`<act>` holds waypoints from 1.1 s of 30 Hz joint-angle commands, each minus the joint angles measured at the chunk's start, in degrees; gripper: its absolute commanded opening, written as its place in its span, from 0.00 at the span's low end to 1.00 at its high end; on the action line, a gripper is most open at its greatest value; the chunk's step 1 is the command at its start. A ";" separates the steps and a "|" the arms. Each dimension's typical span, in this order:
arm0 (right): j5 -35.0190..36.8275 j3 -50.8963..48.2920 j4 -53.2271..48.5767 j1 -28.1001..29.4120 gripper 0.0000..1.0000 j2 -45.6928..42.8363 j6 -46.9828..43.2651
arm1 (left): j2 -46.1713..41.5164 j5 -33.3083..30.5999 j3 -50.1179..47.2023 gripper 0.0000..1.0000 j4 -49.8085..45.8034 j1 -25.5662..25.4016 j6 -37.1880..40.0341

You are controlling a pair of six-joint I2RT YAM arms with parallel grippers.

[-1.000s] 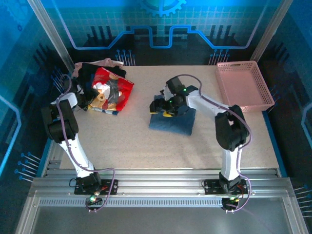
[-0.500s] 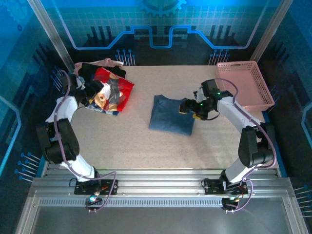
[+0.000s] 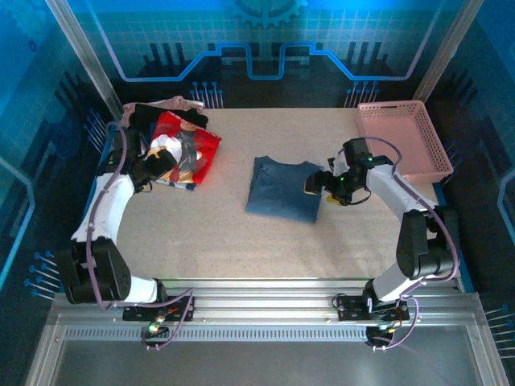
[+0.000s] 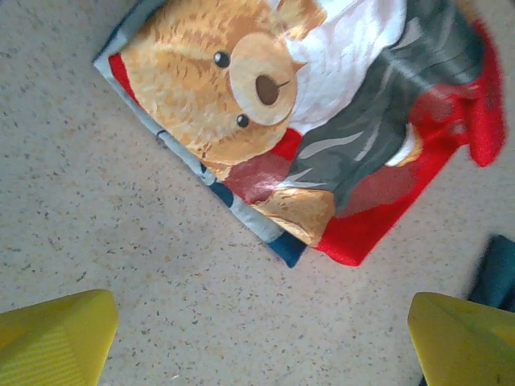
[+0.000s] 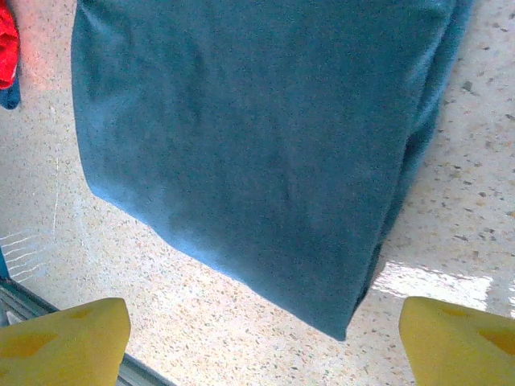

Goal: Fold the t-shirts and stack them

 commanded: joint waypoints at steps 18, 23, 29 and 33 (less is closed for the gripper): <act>-4.63 -5.45 0.58 -3.51 0.87 -5.15 -2.03 | 36.84 2.13 24.05 0.91 3.49 -36.12 1.28; -5.76 -5.92 0.43 -4.86 0.87 -6.33 -2.67 | 42.89 -1.85 28.32 0.89 -0.39 -36.76 1.27; -6.99 -6.23 0.81 -5.77 0.87 -7.31 -3.07 | 47.73 -4.34 33.10 0.87 -0.73 -38.09 0.33; -7.53 -5.70 0.76 -5.93 0.87 -7.40 -3.15 | 52.30 -3.64 37.71 0.81 -1.89 -39.74 0.52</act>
